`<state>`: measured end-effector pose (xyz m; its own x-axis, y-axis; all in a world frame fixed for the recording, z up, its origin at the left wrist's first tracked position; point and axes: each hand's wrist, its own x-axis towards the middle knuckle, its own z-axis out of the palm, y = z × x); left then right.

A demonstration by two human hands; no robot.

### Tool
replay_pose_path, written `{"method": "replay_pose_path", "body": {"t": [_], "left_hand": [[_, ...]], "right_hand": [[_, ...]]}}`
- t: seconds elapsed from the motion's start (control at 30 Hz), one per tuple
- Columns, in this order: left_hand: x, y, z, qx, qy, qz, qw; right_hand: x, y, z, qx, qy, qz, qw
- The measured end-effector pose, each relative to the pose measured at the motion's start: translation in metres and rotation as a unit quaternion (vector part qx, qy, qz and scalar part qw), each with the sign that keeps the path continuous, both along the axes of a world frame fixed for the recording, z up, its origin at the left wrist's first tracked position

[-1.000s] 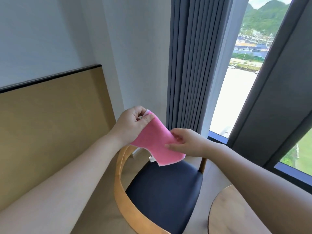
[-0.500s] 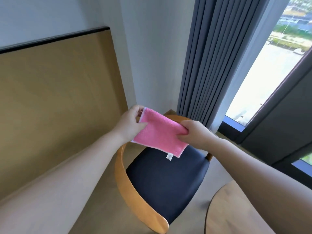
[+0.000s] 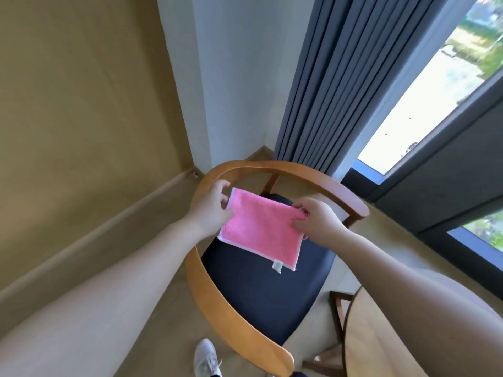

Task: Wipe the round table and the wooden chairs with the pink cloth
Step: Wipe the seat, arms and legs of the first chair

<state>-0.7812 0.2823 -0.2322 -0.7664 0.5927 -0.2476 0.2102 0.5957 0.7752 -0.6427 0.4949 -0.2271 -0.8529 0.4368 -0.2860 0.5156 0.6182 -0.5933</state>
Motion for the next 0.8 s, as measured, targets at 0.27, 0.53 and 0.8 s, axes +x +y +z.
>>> {"method": "replay_pose_path", "body": {"t": [0.27,0.53,0.8], "left_hand": [[-0.011,0.004,-0.113,-0.094,-0.077,-0.022,0.992],[-0.033,0.032,-0.198,-0.147,-0.059,0.003,0.987],[-0.060,0.021,-0.213,-0.208,0.209,-0.198,0.935]], "right_hand": [[-0.010,-0.013,-0.115,-0.074,-0.088,-0.003,0.993],[-0.034,0.007,-0.232,-0.136,-0.144,0.001,0.980],[-0.047,0.022,-0.321,0.059,-0.277,0.180,0.942]]}}
